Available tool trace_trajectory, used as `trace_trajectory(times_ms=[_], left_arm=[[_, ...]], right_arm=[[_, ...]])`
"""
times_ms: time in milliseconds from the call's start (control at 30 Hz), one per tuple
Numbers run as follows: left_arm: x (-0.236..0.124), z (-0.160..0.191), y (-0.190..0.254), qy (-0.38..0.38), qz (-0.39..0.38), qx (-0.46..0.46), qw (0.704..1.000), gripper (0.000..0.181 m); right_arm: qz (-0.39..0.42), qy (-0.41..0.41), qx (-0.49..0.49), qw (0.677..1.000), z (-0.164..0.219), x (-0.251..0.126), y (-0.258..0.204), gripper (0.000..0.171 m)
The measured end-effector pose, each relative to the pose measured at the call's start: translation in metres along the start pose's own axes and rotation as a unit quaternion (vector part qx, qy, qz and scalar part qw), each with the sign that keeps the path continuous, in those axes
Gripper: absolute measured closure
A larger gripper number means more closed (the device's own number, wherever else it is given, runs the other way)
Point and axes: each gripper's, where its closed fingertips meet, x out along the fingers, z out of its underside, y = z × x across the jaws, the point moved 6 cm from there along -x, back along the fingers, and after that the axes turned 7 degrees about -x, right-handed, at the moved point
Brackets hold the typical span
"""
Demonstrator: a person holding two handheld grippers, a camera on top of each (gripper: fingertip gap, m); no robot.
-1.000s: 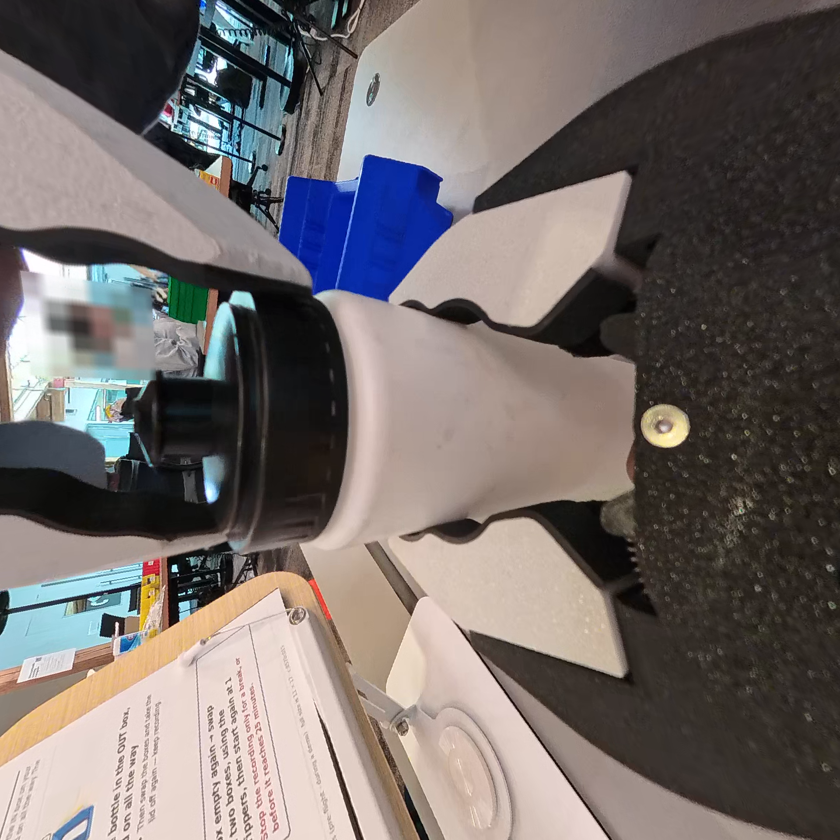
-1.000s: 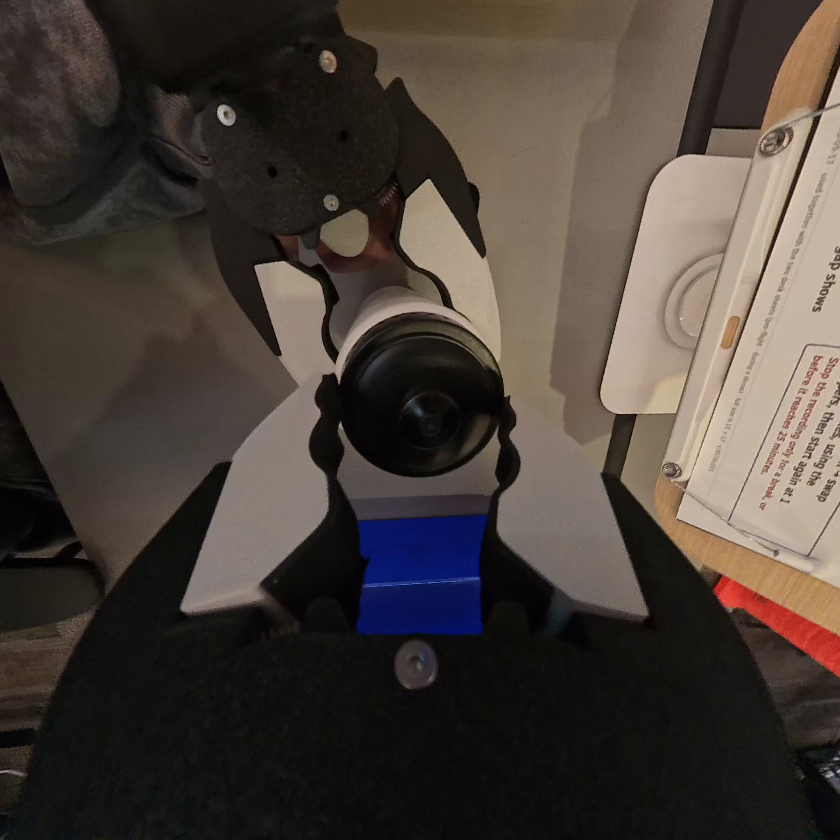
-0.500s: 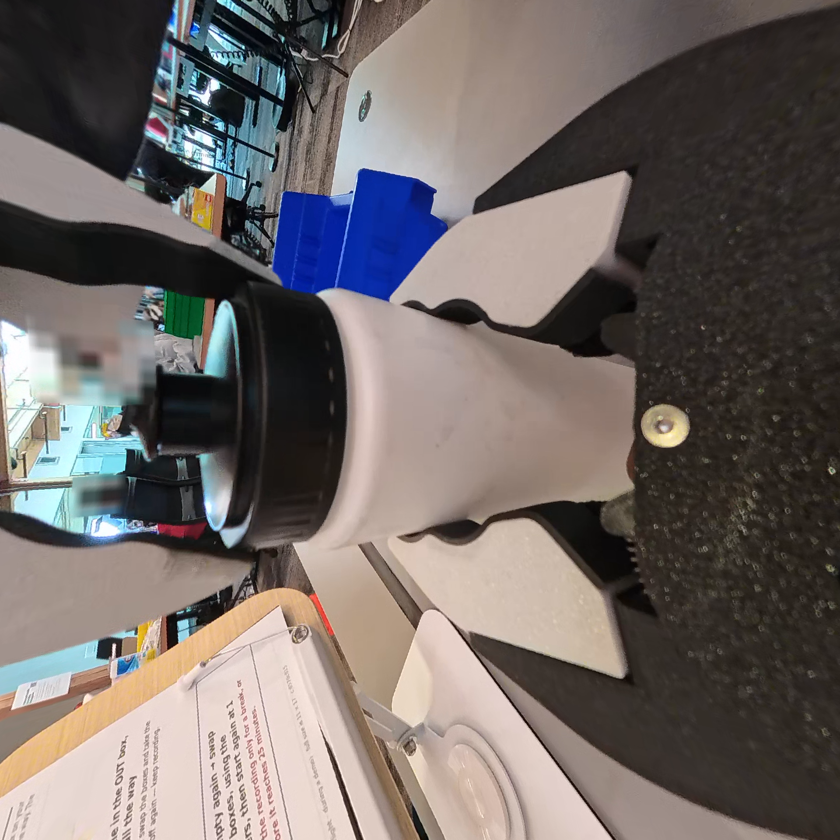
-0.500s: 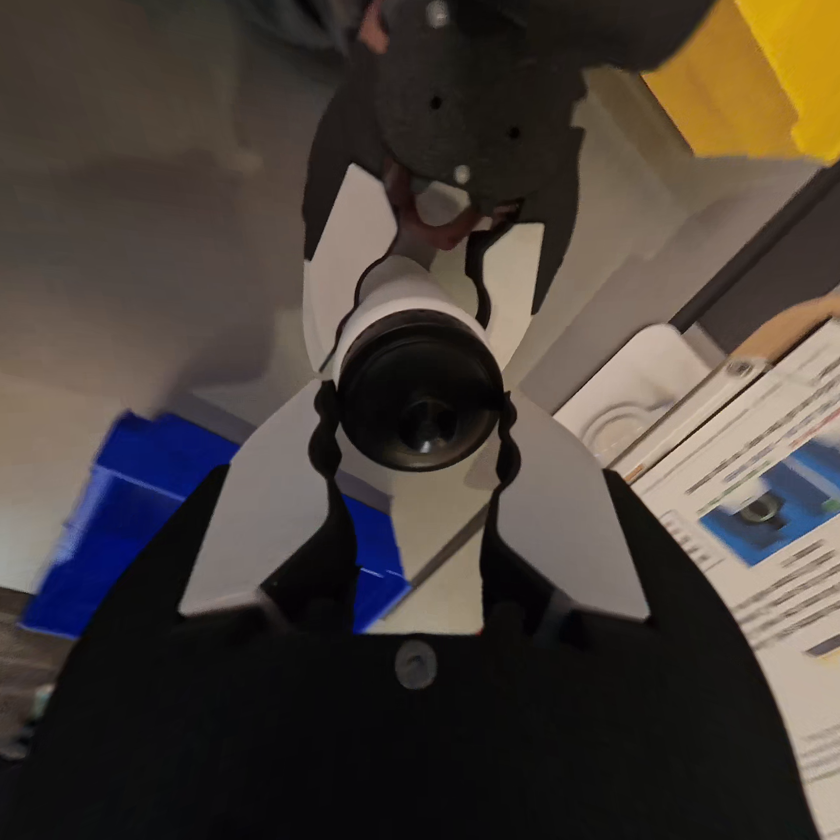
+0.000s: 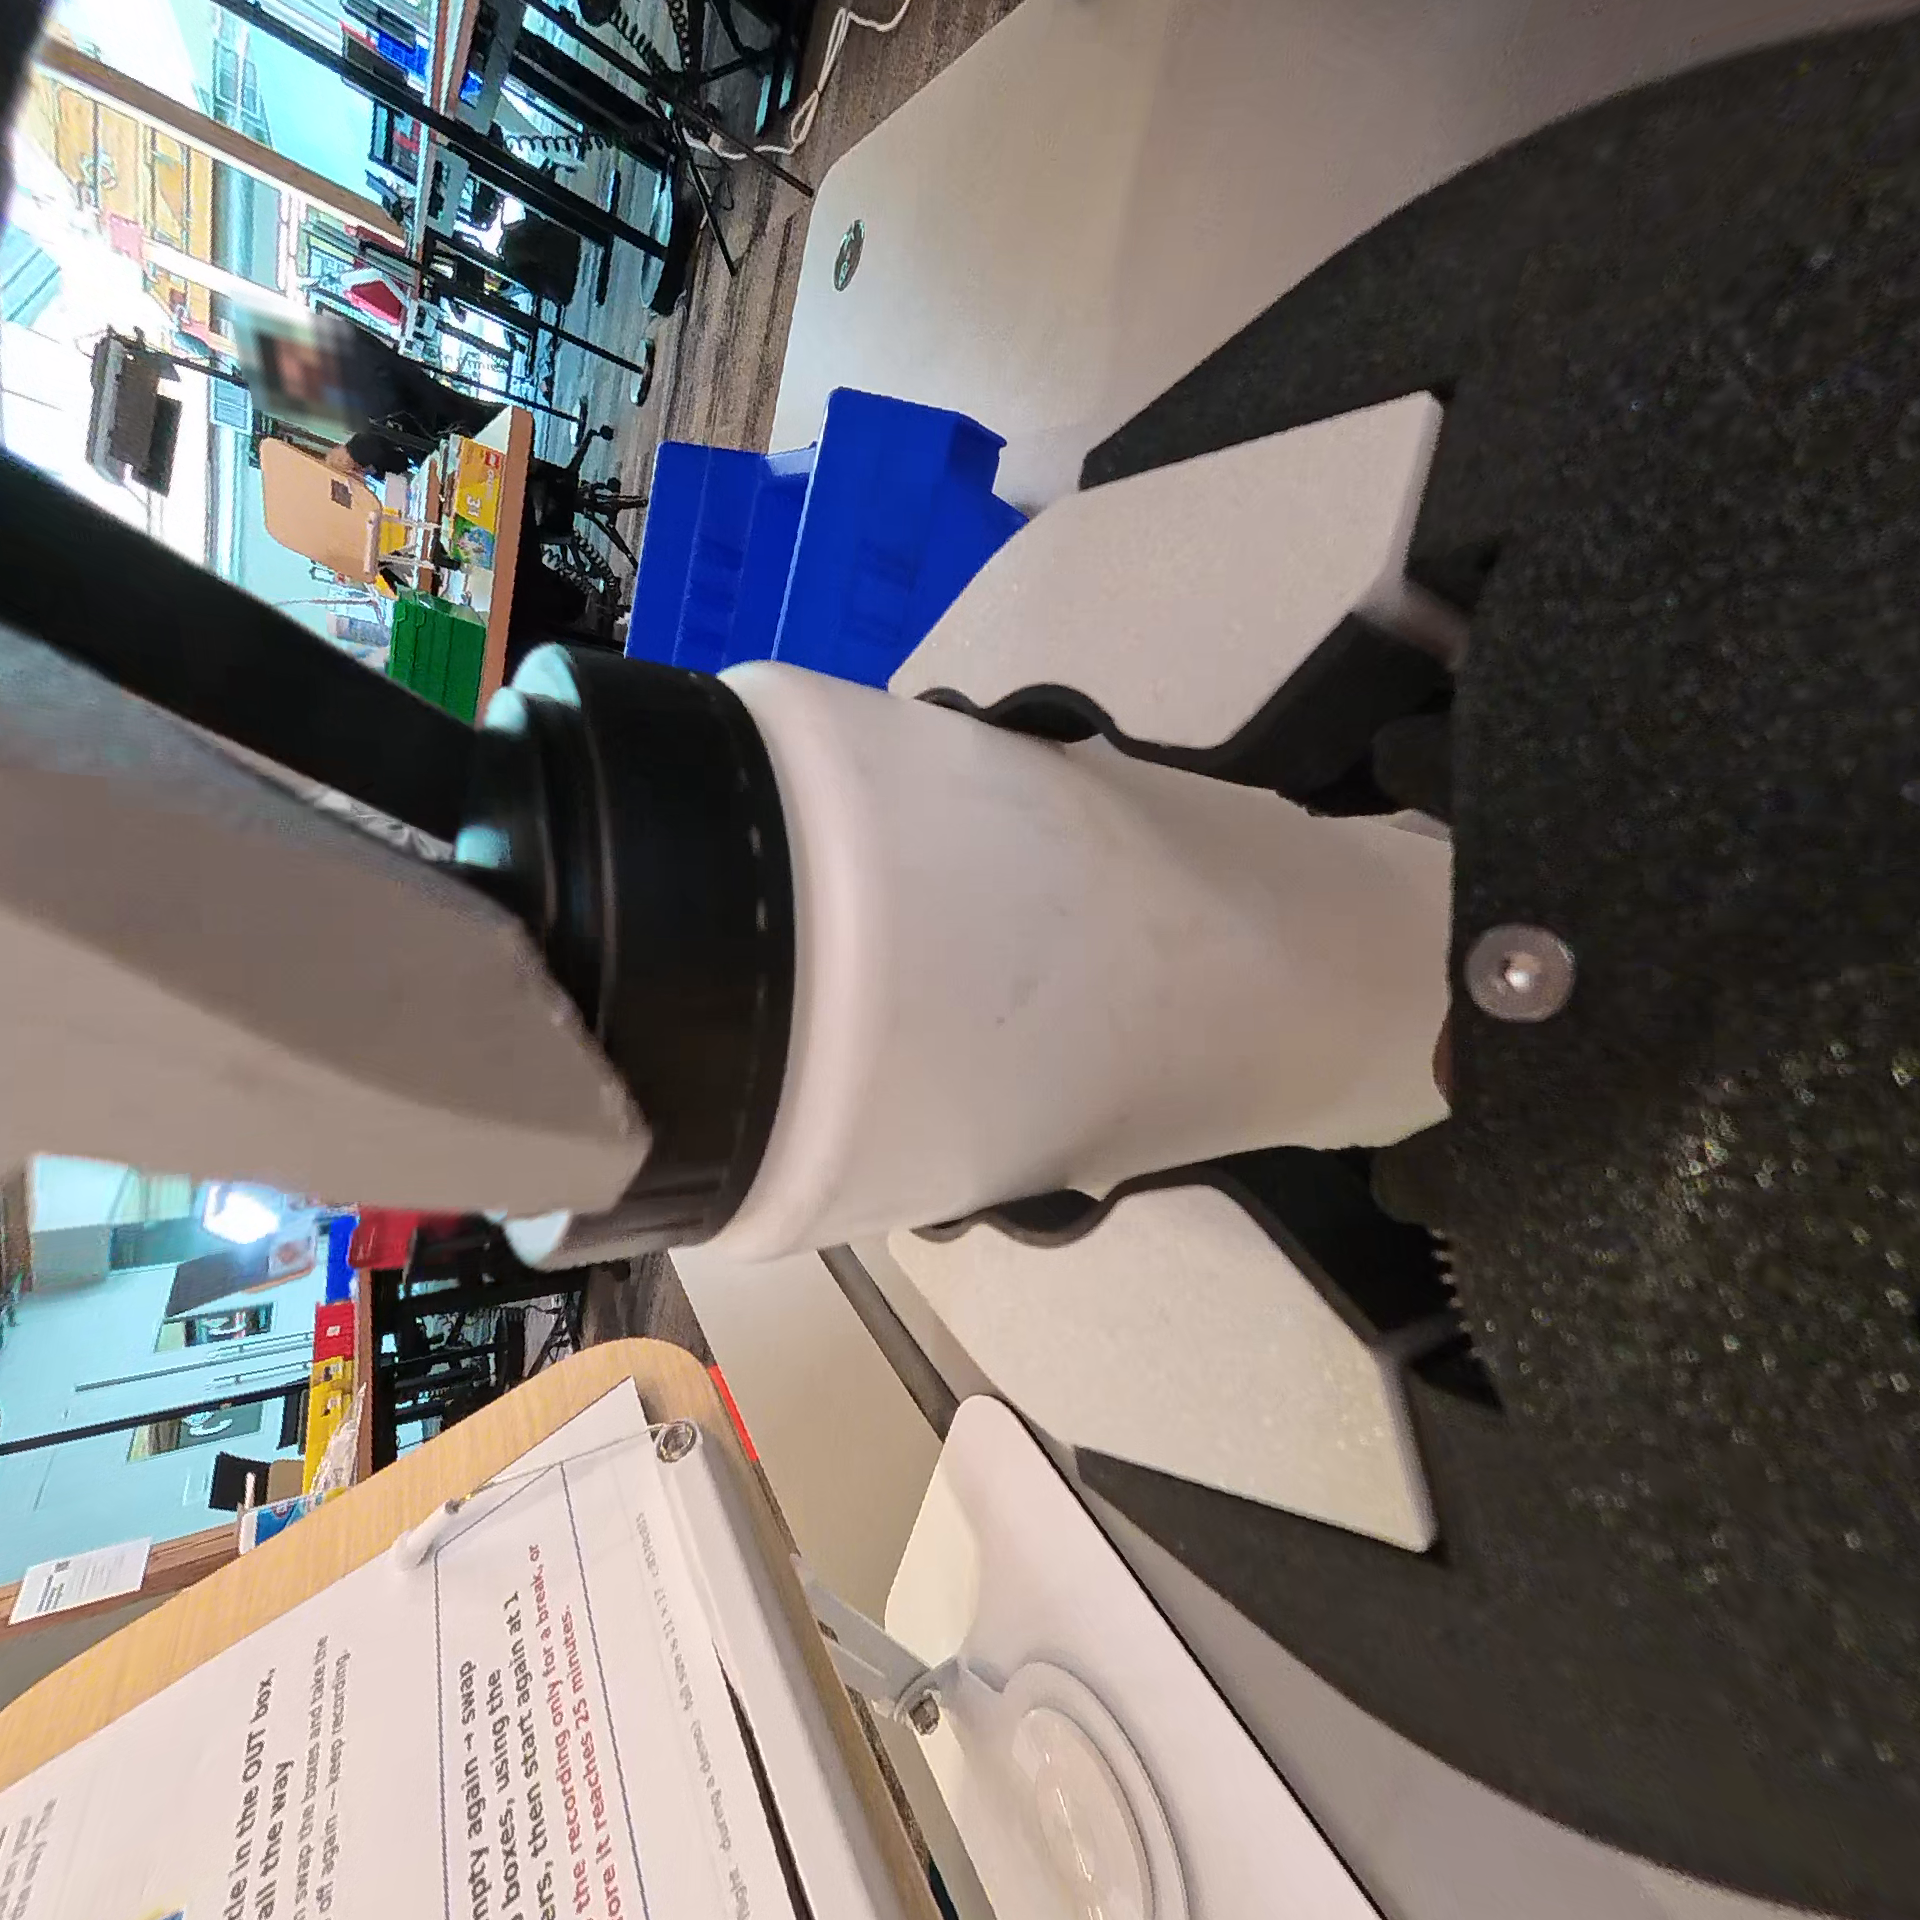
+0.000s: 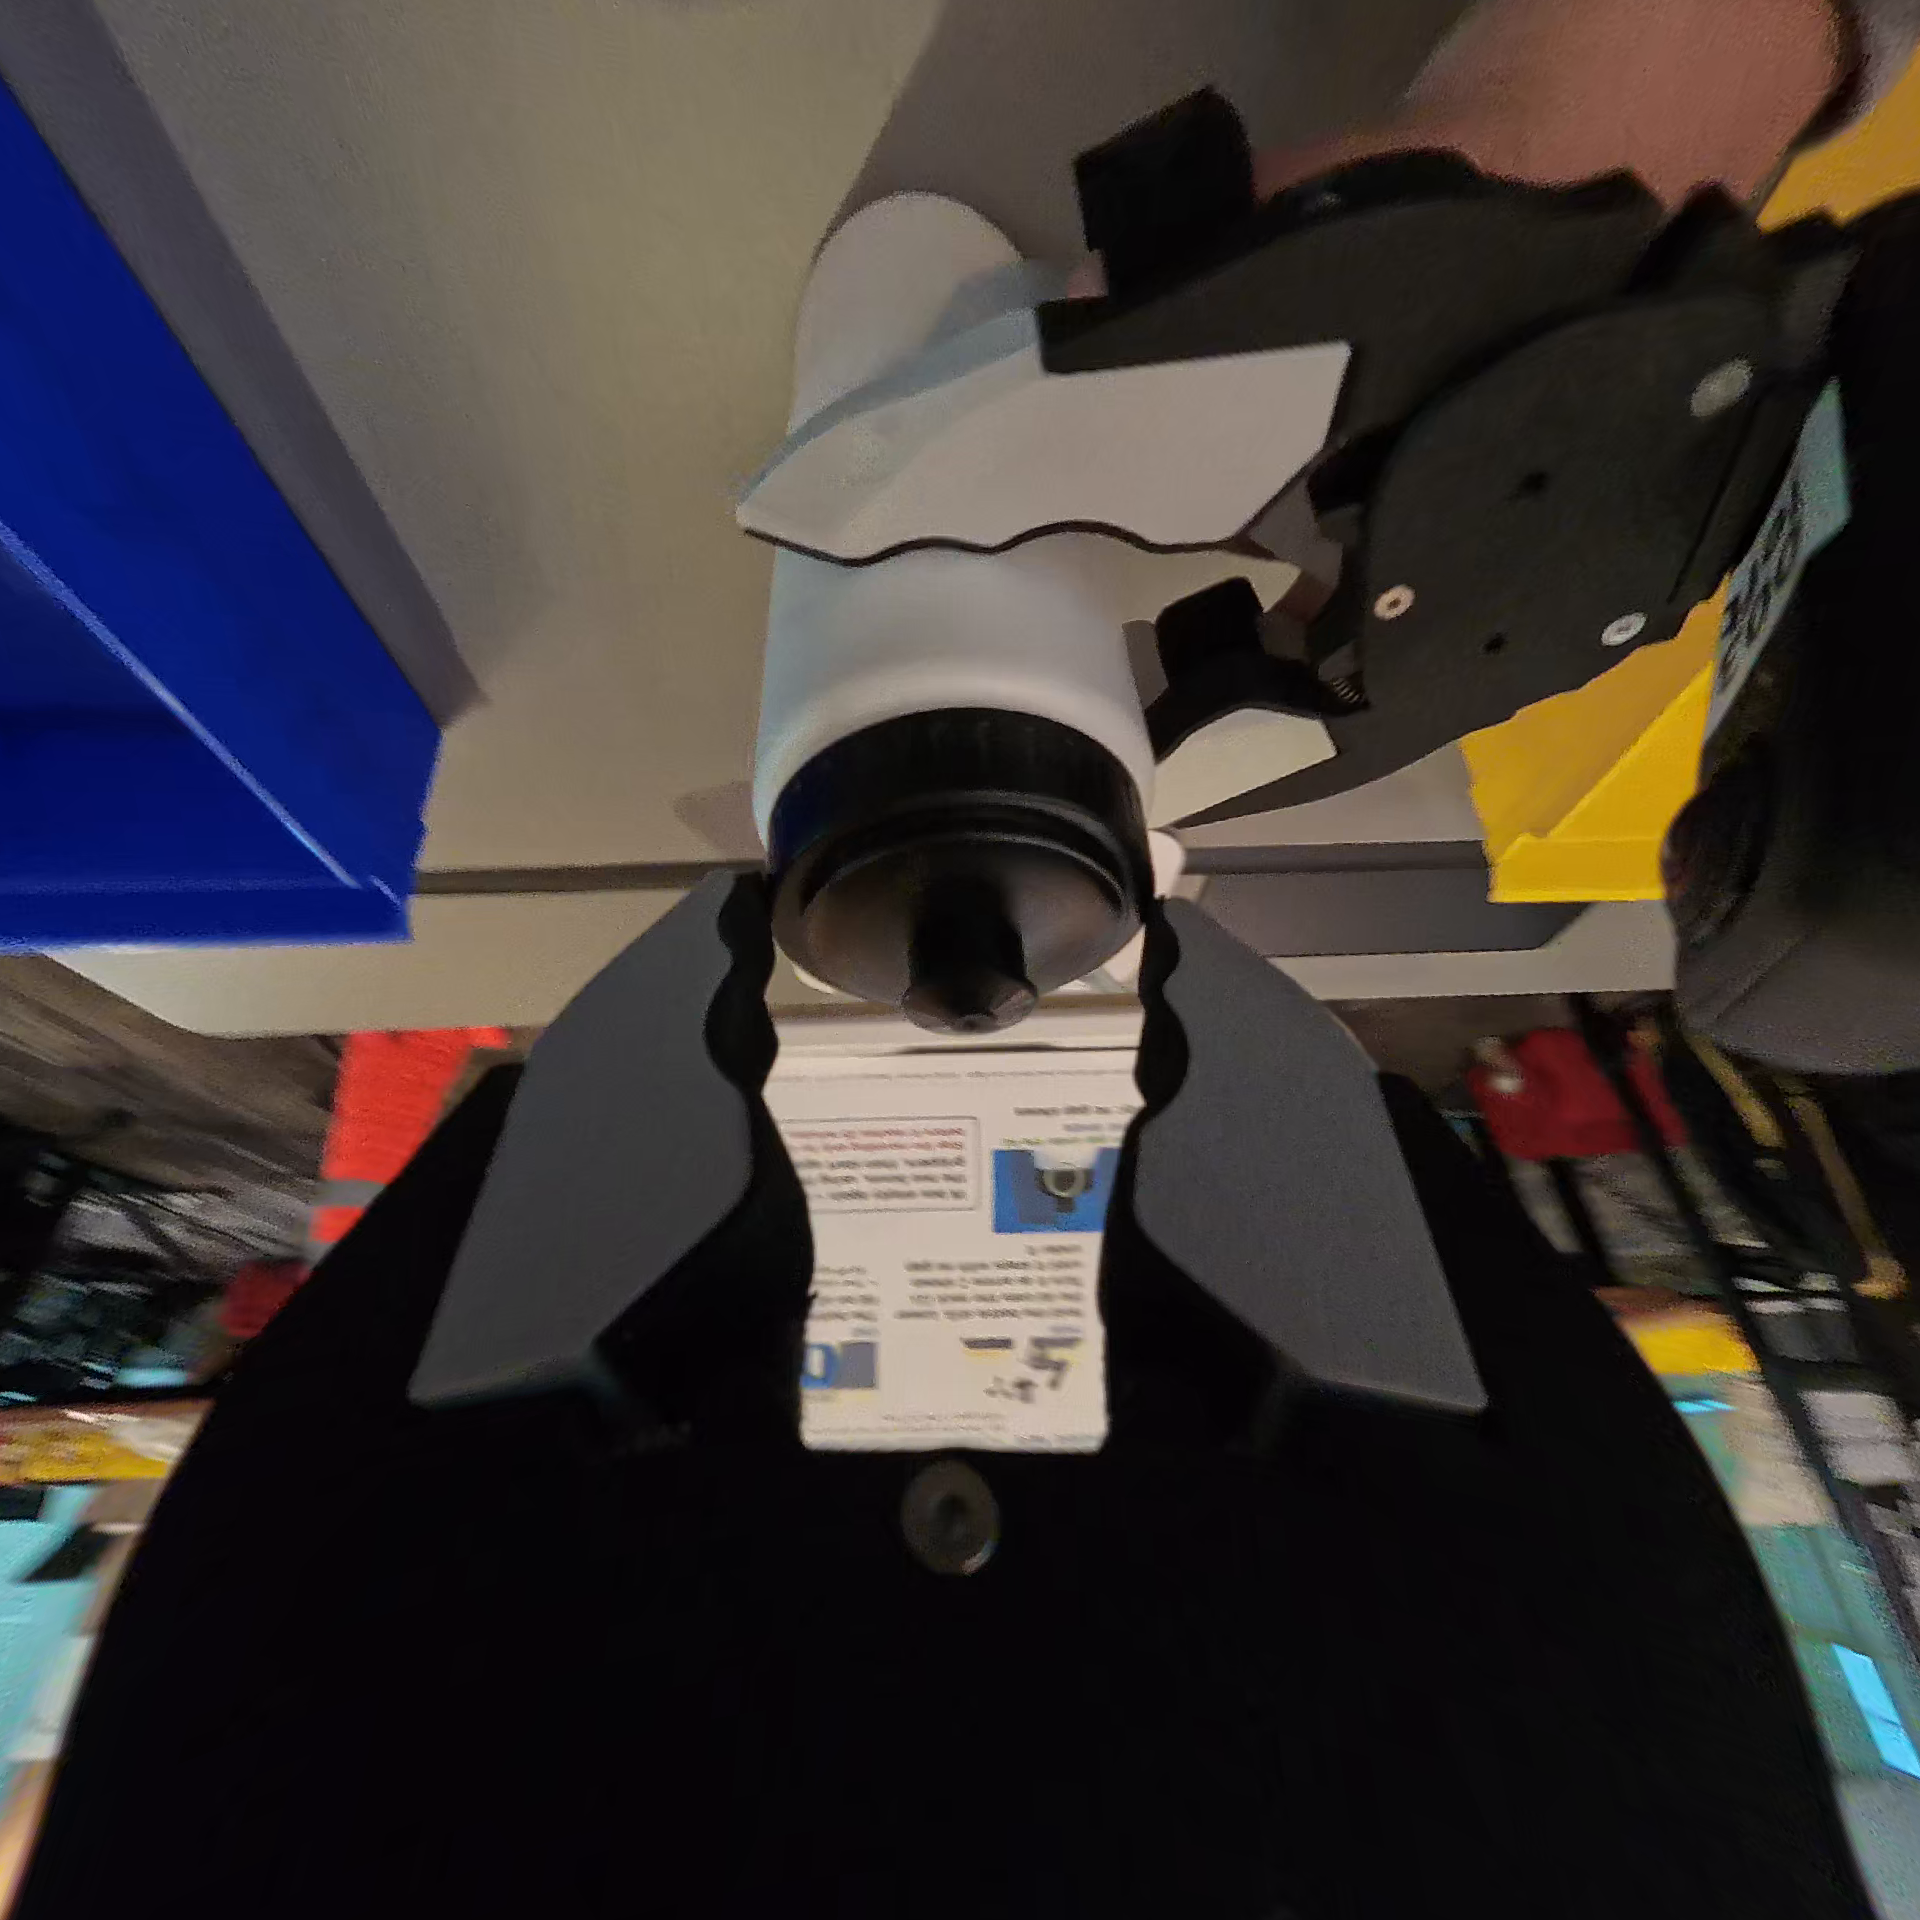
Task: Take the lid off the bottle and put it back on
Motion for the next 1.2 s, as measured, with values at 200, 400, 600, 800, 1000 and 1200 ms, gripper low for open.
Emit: trace_trajectory(times_ms=[200,400,600,800,1000,1200], left_arm=[[0.001,0.0,0.002,-0.003,0.001,0.005,1.0,0.095],[-0.001,0.0,0.0,0.002,0.0,-0.005,1.0,0.095],[0.0,0.001,0.003,-0.002,0.001,0.003,1.0,0.095],[0.001,0.001,0.004,0.003,-0.006,0.003,1.0,0.095],[0.001,0.001,0.005,0.005,-0.013,0.003,1.0,0.095],[0.002,0.001,0.007,0.008,-0.03,0.004,1.0,0.095]], right_arm=[[0.084,-0.066,-0.104,0.989,-0.007,0.0,-0.011,0.103],[0.182,-0.165,-0.257,0.935,-0.009,0.003,-0.018,0.104],[0.186,-0.167,-0.086,0.964,-0.014,-0.007,-0.03,0.085],[0.193,0.012,0.563,0.803,-0.021,-0.029,-0.043,0.07],[0.233,0.286,0.876,0.311,-0.044,-0.005,-0.047,0.062],[0.349,0.269,0.887,0.138,-0.047,0.022,-0.03,0.068]])
